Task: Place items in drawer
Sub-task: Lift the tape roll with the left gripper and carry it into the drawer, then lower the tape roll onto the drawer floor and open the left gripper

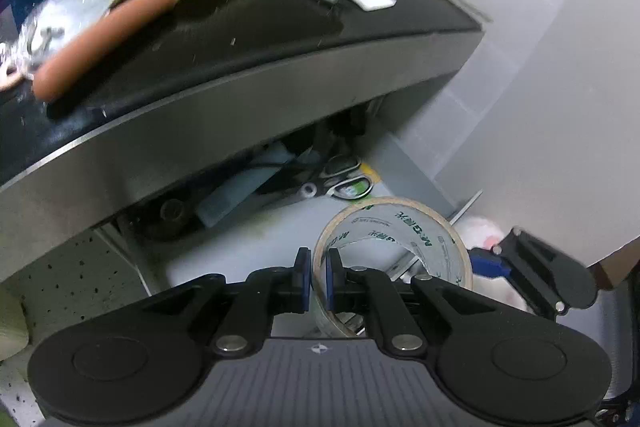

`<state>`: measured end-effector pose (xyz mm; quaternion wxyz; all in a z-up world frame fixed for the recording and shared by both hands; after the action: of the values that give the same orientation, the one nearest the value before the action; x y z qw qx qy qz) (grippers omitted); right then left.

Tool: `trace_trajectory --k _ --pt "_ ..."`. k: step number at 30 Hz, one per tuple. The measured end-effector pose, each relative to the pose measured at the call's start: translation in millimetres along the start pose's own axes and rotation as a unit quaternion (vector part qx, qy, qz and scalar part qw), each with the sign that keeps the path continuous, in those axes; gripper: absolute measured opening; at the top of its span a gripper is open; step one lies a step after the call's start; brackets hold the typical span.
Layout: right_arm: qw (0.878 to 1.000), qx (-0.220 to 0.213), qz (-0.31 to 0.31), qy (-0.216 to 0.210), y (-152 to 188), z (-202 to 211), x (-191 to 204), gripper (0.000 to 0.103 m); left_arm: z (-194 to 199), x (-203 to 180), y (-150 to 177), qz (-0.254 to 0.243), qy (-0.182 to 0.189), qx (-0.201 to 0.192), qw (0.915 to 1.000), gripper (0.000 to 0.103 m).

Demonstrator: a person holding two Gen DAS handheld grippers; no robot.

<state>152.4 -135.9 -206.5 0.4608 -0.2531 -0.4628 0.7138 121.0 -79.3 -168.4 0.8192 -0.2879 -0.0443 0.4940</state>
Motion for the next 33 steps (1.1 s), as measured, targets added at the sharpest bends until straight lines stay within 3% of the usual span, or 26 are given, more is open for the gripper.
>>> trace_trajectory --k 7,13,17,21,28,33 --pt "0.997 0.019 0.077 0.000 7.5 -24.0 16.0 0.081 -11.7 8.1 11.3 -0.013 -0.011 0.020 0.9996 0.006" --pt "0.982 0.033 0.185 0.006 12.7 -44.2 24.2 0.081 -26.5 23.0 12.5 -0.009 -0.025 0.036 0.9990 0.006" --pt "0.977 0.041 0.207 0.012 17.2 -55.8 23.8 0.081 -37.7 33.6 10.9 0.010 -0.026 0.037 0.9989 0.006" --pt "0.979 0.043 0.198 0.016 22.4 -51.5 18.4 0.079 -49.9 48.7 11.4 0.048 -0.034 0.034 0.9977 0.006" --pt "0.994 0.020 0.097 0.054 19.0 -19.6 -20.6 0.079 -79.7 66.4 11.3 0.054 -0.086 0.014 0.9948 0.006" --pt "0.996 0.010 0.047 0.070 21.3 -4.2 -37.3 0.079 -109.7 70.9 14.5 0.053 -0.105 0.019 0.9929 0.006"
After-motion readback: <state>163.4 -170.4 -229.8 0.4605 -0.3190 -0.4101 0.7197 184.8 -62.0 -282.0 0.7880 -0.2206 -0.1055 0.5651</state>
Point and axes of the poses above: each gripper's, at about its wrist camera, not at the fingertips, and z roughly against the way its jaws point, x to its left, y to its underside, the point moved 9 cm from there along -z, roughly the way its jaws point, and after that the axes turned 2 degrees about z, right-handed, at the moved point
